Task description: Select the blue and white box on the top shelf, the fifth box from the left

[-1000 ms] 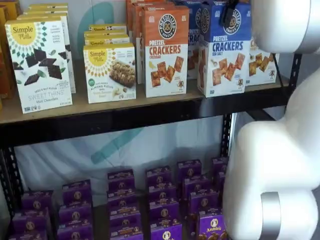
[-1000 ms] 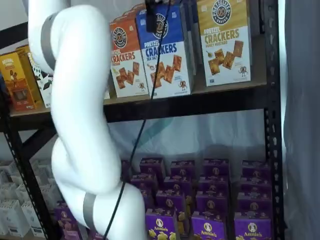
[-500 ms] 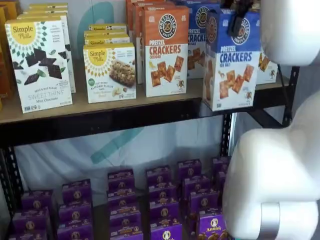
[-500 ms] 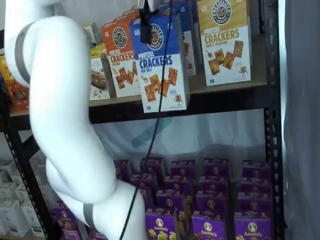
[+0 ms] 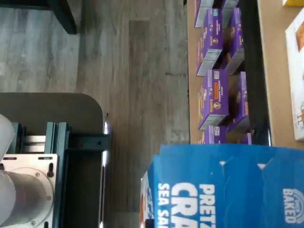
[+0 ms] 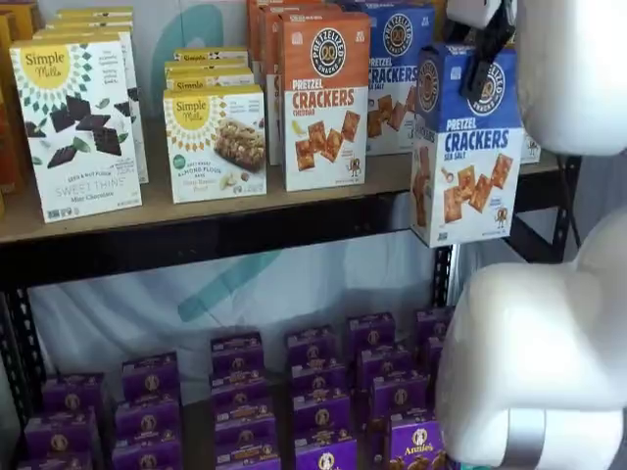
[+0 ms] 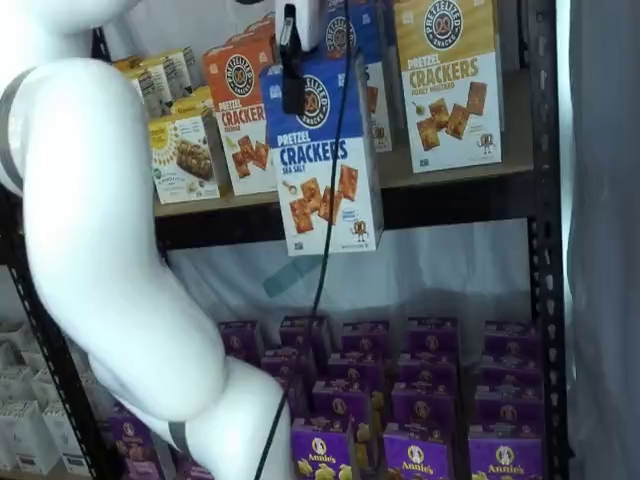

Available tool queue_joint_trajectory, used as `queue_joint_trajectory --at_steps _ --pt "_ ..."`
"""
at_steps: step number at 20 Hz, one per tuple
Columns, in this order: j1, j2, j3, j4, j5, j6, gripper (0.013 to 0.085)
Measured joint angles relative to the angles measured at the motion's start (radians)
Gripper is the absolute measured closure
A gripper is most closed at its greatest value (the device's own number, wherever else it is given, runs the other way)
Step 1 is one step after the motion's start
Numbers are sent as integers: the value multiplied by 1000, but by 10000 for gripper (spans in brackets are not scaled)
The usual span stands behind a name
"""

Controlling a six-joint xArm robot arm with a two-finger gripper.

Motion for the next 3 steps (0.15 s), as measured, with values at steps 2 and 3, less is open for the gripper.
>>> queue_joint_trajectory --at_steps 2,3 --pt "-10 -14 23 3 -8 -11 410" --pt "-12 -16 27 3 -7 -14 410"
